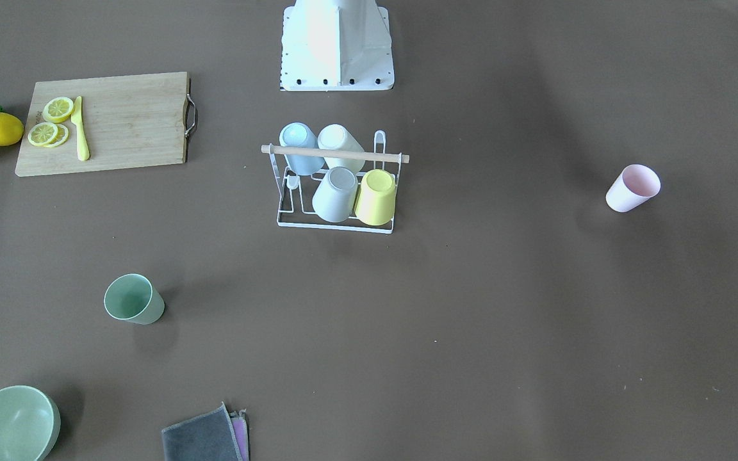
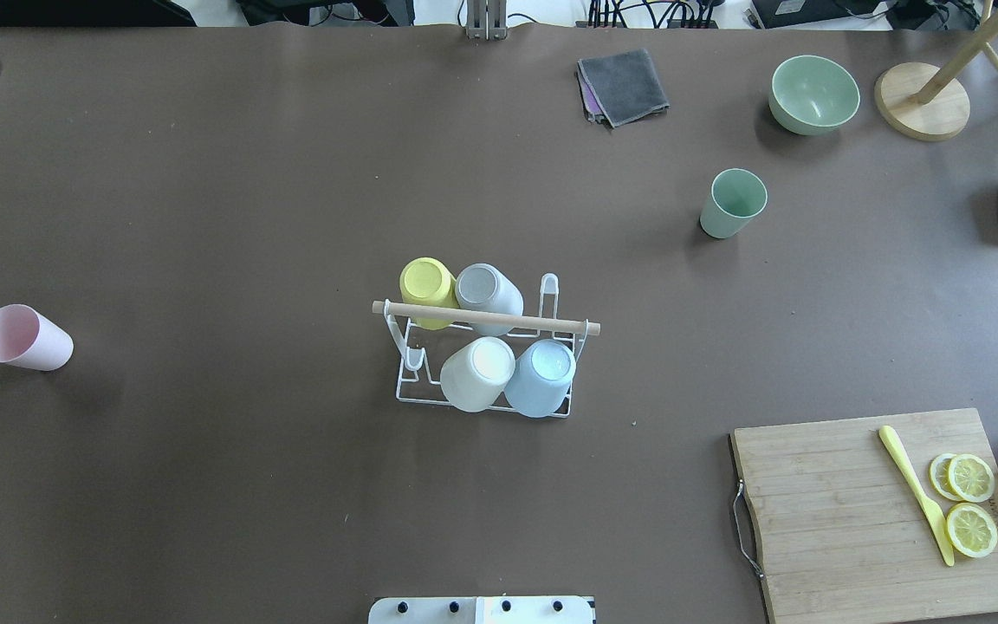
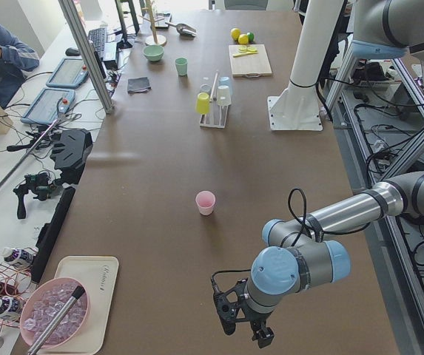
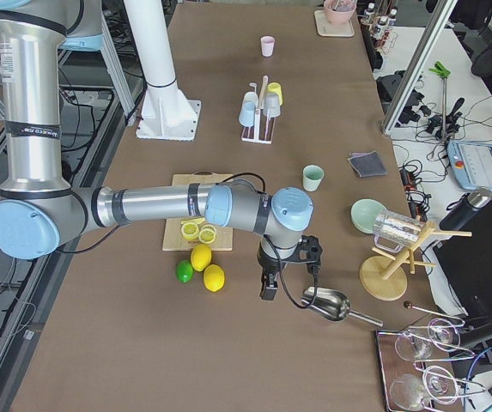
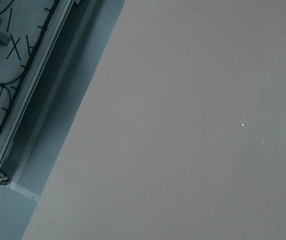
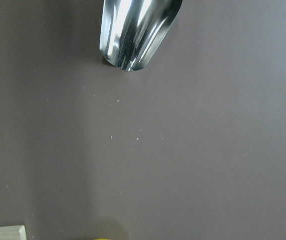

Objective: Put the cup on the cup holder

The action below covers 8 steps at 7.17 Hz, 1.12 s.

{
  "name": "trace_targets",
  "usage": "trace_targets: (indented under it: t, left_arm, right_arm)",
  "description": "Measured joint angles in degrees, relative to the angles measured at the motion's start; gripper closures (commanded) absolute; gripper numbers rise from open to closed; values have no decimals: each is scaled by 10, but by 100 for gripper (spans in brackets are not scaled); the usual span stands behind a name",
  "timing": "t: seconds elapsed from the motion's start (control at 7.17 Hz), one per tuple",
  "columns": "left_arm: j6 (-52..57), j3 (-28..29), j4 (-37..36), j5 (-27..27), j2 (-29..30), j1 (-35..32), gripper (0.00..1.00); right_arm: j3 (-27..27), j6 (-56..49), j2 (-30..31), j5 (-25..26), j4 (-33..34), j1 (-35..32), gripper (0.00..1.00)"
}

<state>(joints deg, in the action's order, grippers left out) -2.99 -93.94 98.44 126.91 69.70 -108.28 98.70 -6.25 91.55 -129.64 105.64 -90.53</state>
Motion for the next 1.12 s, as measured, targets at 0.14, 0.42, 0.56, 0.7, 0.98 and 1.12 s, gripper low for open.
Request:
trace_targets:
  t: [0.14, 0.42, 0.56, 0.7, 0.98, 1.12]
  left_arm:
    - [0, 0, 0, 0, 0, 0, 2]
    - [0, 0, 0, 0, 0, 0, 2]
    - [0, 0, 1, 0, 1, 0, 2]
    - [0, 0, 1, 1, 1, 0, 2]
    - [0, 0, 1, 2, 1, 0, 2]
    - [0, 0, 1, 3, 1, 0, 2]
  right_arm:
    - [0, 0, 0, 0, 0, 0, 0]
    - [0, -1, 0, 0, 0, 0, 0]
    - [1, -2, 0, 1, 0, 0, 0]
    - [1, -1, 0, 1, 0, 0, 0]
    - [-1, 1, -2, 2, -4, 0, 0]
    - [-2, 1, 0, 3, -14, 0, 0]
